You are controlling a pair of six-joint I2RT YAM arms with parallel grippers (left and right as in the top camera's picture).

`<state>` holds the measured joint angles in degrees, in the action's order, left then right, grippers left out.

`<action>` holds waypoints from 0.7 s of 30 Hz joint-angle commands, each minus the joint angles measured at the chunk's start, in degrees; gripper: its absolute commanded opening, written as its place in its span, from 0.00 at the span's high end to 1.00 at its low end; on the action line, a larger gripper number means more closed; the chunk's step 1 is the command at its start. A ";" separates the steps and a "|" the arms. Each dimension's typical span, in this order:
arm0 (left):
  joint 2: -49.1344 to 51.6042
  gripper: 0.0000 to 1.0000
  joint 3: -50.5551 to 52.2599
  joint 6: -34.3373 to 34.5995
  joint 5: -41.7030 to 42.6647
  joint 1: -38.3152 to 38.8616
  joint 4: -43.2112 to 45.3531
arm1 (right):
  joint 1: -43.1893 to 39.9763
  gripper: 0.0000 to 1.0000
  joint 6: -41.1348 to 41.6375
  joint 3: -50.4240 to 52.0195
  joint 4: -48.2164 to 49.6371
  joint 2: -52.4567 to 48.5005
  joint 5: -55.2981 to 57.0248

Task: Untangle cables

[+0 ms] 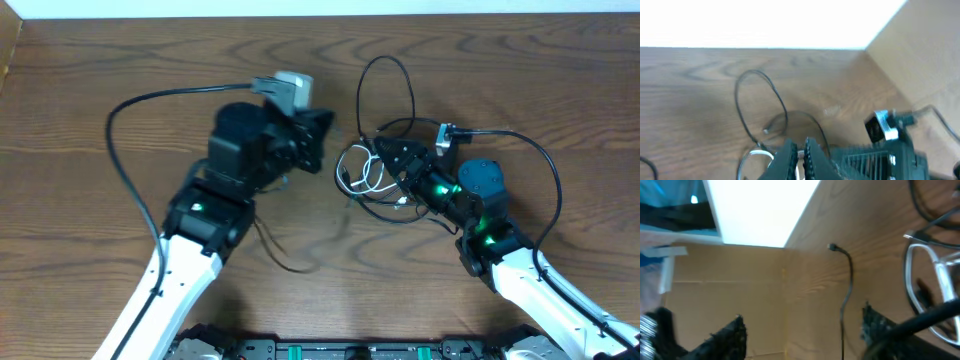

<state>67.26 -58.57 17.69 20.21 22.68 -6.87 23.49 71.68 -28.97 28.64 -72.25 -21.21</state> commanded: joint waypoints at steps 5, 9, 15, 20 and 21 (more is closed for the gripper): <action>-2.89 0.92 -0.66 5.60 10.27 -6.05 5.73 | 0.20 0.20 -8.98 -0.17 -6.80 0.44 6.14; -2.73 0.92 -0.66 5.57 12.70 -6.10 2.62 | 0.17 0.22 -8.98 -0.17 -5.84 0.46 6.34; -2.64 0.83 -0.66 7.06 13.35 -6.10 -8.61 | 0.17 0.99 -6.56 -0.17 -0.57 0.46 5.84; -3.06 0.78 -0.66 11.34 20.02 -6.10 -9.77 | 0.17 0.99 -6.60 -0.17 3.56 0.46 7.54; -3.56 0.69 -0.66 11.37 21.88 -6.10 -9.81 | 0.17 0.99 -6.60 -0.17 4.09 0.46 8.24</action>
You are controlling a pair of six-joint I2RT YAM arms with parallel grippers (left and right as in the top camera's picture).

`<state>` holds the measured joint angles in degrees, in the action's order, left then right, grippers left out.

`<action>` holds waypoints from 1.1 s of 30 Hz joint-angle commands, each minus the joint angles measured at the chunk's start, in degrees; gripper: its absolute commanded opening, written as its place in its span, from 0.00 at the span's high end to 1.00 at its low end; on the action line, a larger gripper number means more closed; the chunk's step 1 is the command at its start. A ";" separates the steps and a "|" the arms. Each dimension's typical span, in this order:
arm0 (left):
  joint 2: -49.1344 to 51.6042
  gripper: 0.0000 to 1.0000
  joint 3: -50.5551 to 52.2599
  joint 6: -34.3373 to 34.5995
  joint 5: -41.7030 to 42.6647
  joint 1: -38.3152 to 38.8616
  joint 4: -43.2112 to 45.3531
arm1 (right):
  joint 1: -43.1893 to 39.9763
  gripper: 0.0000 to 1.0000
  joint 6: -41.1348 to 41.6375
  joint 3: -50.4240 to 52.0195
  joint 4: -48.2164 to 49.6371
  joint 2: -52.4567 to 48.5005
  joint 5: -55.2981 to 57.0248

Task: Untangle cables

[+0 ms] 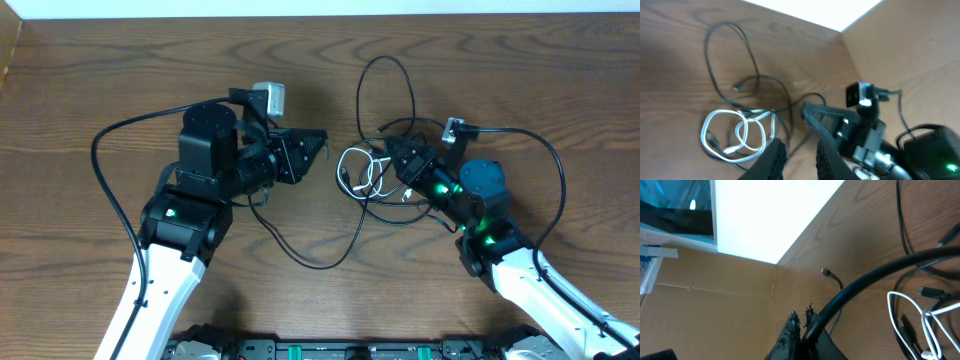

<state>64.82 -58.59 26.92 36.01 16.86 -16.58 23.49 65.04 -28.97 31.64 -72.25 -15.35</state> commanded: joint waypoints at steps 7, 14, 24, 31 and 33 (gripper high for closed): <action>-1.46 0.37 -0.63 -3.50 7.41 3.67 -4.37 | 0.17 0.99 0.07 -0.17 2.05 0.46 4.42; -1.36 0.36 -0.63 -16.13 -16.22 12.98 -15.26 | 0.17 0.99 3.21 -0.17 2.05 0.46 3.89; 3.58 0.32 -0.63 -22.88 -33.94 23.12 -9.94 | 0.17 0.99 10.82 -0.17 2.14 0.46 -3.76; 11.80 0.32 -0.63 -22.84 -33.46 23.26 -6.12 | 0.17 0.99 14.67 -0.17 3.08 0.46 -6.08; 12.52 0.32 -0.63 -22.84 -33.46 23.41 -5.60 | 0.15 0.99 14.64 -0.17 3.43 0.46 -6.01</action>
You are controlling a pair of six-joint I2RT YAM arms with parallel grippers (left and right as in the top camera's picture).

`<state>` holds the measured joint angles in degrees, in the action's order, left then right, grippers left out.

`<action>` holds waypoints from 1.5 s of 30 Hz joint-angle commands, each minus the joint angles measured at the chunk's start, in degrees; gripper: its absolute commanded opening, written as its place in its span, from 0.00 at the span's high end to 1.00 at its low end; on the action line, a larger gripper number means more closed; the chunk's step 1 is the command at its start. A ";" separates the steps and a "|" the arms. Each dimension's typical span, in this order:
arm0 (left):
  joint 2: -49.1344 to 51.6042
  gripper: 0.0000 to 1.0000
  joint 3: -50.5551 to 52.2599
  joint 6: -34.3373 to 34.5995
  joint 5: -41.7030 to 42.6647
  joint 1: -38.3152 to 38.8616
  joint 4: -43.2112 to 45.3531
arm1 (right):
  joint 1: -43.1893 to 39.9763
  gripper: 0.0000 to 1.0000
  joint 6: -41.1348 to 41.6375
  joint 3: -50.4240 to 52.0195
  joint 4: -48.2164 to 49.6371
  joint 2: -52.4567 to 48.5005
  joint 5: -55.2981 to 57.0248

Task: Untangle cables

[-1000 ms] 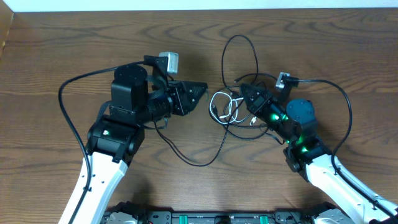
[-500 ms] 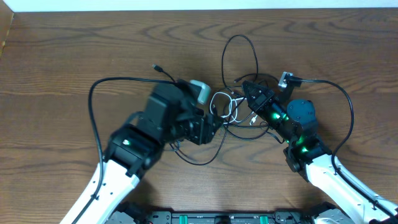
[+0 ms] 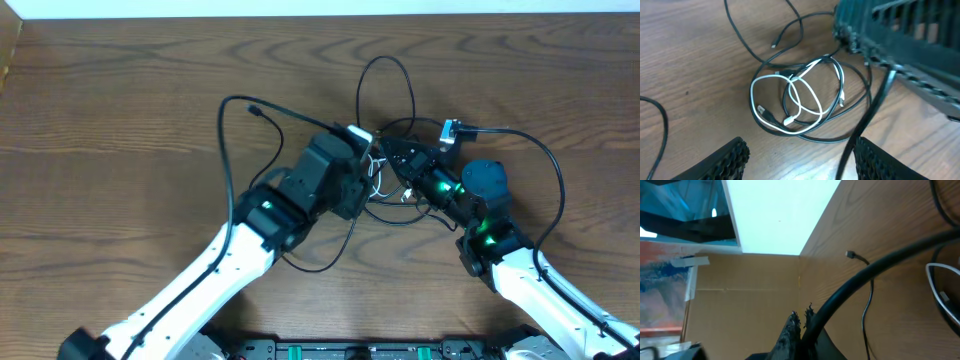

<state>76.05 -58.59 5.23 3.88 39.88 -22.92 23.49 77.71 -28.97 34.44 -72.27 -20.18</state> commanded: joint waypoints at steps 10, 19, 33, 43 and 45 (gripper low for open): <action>-0.26 0.32 -0.63 -1.16 -1.38 2.58 0.81 | -2.36 0.99 -2.60 -0.17 0.48 0.48 2.25; -0.42 0.43 -0.63 -0.50 4.04 2.58 0.81 | -2.49 0.99 1.46 -0.17 0.72 0.48 0.52; -0.39 0.53 -0.63 -0.46 4.66 3.52 1.42 | -2.49 0.99 11.76 -0.17 0.72 0.48 -5.09; -0.39 0.65 -0.63 -0.48 4.63 3.56 1.53 | -2.51 0.99 17.66 -0.17 0.68 0.48 -9.14; -0.39 0.80 -0.63 -0.48 4.61 3.56 1.68 | -2.51 0.99 18.16 -0.17 0.70 0.48 -9.49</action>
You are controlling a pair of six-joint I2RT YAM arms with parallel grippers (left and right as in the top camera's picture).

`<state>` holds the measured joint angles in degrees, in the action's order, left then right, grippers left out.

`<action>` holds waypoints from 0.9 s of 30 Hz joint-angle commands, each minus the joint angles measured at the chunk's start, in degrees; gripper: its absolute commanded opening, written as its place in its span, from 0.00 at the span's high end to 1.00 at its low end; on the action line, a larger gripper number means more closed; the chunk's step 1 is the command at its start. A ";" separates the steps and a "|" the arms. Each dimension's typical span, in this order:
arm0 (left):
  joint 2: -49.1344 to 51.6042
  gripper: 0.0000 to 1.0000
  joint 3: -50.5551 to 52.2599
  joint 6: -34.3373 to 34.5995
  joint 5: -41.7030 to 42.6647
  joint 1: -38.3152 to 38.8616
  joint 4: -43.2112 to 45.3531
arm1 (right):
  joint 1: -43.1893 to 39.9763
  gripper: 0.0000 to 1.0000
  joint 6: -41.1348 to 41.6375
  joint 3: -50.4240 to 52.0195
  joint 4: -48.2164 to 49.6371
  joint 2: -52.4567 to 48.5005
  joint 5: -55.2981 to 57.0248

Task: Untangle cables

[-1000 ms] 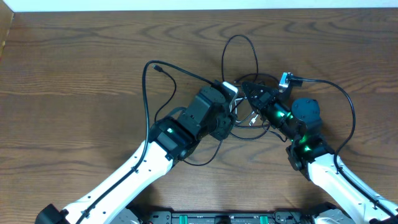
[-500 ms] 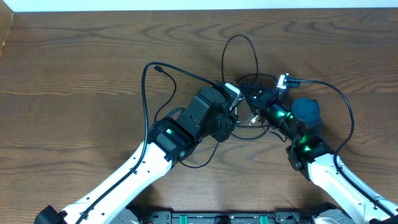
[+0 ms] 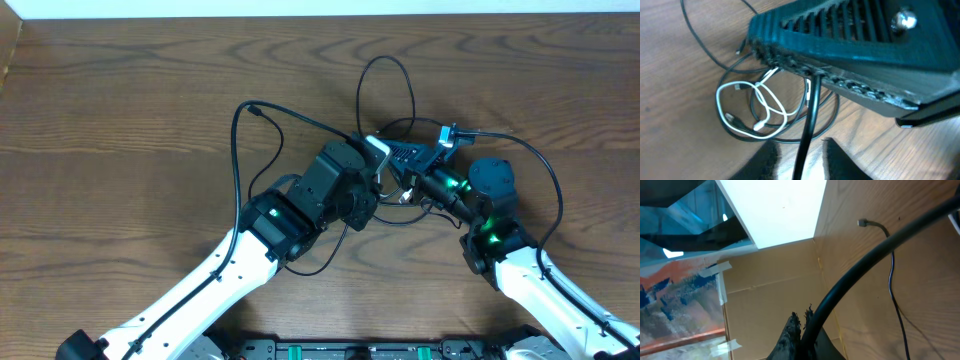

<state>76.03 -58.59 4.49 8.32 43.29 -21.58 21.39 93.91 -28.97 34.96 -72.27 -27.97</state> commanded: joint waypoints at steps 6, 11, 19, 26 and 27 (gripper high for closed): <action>-0.50 0.92 -0.63 0.28 0.02 0.13 0.26 | -0.42 0.98 2.69 -0.17 -0.02 0.48 -2.21; -4.20 0.92 -0.81 0.28 0.02 0.13 0.26 | -0.39 0.71 1.25 -0.17 0.00 0.48 -0.70; -16.90 0.92 -1.57 1.64 0.04 -2.01 0.28 | -0.39 0.27 -18.86 -0.17 -4.98 0.46 9.81; -26.10 0.92 -3.06 1.99 0.02 -5.42 0.28 | -0.37 0.14 -19.06 -0.17 -12.17 0.11 16.70; -26.49 0.92 -3.06 1.99 0.04 -5.75 -0.07 | -0.33 0.15 -19.06 -0.17 -12.02 0.11 16.68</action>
<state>51.94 -59.31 6.00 8.67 39.05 -21.41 21.39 77.19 -29.02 22.94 -72.23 -14.85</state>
